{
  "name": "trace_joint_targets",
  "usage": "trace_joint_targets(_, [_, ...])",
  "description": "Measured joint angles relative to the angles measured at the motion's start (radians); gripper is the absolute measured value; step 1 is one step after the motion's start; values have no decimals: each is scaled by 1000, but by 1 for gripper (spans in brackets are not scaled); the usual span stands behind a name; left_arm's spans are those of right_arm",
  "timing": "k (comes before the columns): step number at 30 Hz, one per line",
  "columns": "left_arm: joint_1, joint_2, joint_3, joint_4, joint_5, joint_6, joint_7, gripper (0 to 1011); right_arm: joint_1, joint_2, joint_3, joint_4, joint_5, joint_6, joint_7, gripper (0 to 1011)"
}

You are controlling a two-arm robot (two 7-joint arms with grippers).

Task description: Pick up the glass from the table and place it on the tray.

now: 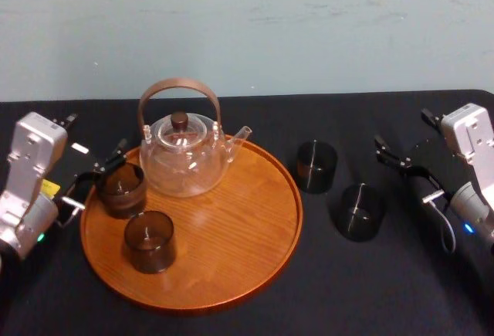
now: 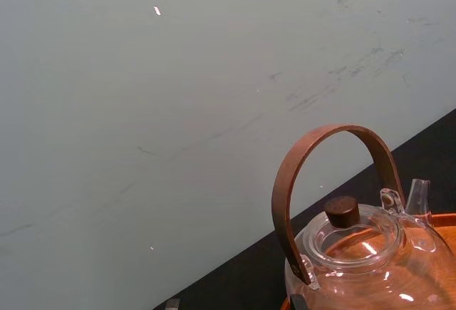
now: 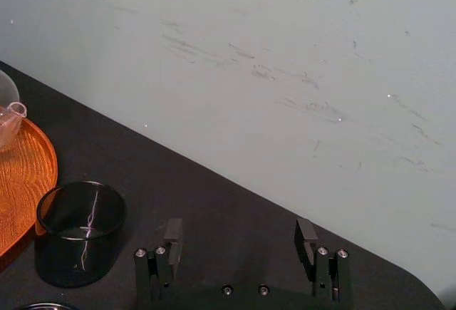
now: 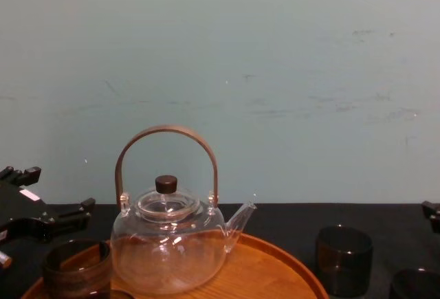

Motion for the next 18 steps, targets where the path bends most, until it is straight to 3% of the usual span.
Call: trace_joint_targets(18, [0, 0, 0, 0, 0, 0, 0, 1001, 0, 0, 0, 0, 0, 0, 0, 1002])
